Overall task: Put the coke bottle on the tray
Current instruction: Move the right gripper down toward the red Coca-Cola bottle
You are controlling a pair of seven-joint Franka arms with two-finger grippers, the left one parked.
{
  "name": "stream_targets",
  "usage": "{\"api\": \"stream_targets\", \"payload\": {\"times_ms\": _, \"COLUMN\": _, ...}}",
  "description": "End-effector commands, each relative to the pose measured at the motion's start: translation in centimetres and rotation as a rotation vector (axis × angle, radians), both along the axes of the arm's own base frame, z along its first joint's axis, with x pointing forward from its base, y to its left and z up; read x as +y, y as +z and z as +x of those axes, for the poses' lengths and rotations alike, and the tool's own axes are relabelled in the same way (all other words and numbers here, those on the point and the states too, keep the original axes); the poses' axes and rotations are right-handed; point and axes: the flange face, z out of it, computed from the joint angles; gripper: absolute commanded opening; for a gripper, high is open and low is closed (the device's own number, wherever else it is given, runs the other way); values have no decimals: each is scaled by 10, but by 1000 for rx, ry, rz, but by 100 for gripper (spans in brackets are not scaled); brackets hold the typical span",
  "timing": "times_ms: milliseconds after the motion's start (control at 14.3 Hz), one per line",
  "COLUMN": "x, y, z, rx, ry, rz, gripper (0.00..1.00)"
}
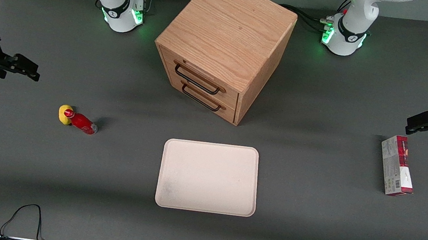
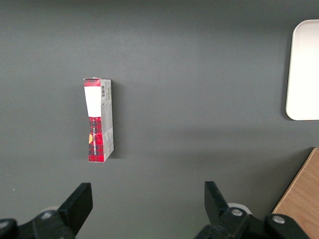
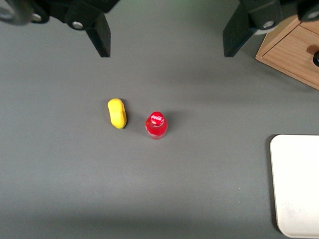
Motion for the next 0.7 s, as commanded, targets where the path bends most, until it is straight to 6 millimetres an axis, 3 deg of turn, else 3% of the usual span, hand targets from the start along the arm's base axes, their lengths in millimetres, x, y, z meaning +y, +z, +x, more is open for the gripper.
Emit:
{"api": "stream_targets", "payload": {"times_ms": 0, "x": -3, "y": -8, "z": -9, "rx": -26, "ry": 36, "rz": 5, "gripper": 100}}
{"api": "stream_targets", "payload": {"times_ms": 140, "x": -5, "y": -30, "z": 0, "rx": -15, "ry": 40, "rz": 5, "gripper": 100}}
{"api": "stream_targets", "payload": {"times_ms": 419, "x": -4, "y": -105, "z": -4, "rx": -43, "ry": 40, "rz": 6, "gripper": 100}}
{"api": "stream_targets", "payload": {"times_ms": 628, "x": -3, "y": -152, "z": -8, "rx": -54, "ry": 42, "rz": 4, "gripper": 100}}
